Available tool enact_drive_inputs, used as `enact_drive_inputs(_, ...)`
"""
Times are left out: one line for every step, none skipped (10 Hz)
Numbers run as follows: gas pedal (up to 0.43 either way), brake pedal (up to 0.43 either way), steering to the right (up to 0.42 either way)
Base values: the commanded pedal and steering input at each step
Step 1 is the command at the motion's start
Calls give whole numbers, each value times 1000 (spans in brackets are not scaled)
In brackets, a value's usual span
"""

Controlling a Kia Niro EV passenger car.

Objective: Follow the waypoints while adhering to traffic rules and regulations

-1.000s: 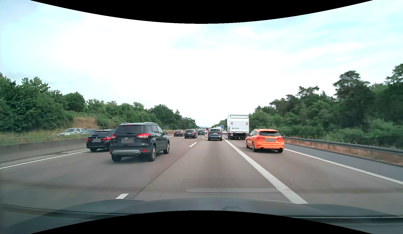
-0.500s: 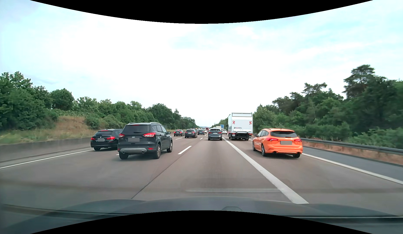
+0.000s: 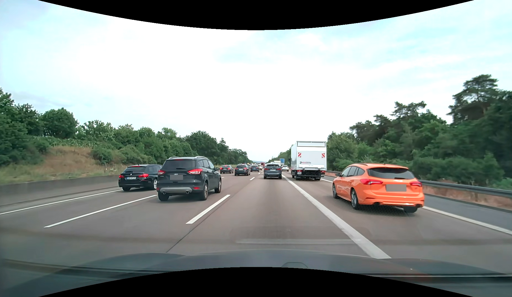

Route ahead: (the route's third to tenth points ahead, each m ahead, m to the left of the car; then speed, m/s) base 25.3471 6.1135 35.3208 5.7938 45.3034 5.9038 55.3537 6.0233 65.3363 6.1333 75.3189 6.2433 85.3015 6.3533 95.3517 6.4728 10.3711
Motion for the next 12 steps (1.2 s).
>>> enact_drive_inputs(20, 0, 0)
enact_drive_inputs(20, 0, 0)
enact_drive_inputs(20, 0, -1)
enact_drive_inputs(20, 0, -2)
enact_drive_inputs(20, 0, -2)
enact_drive_inputs(20, 0, -2)
enact_drive_inputs(20, 0, -2)
enact_drive_inputs(20, 0, -2)
enact_drive_inputs(20, 0, -3)
enact_drive_inputs(20, 0, -3)
enact_drive_inputs(20, 0, -3)
enact_drive_inputs(20, 0, -3)
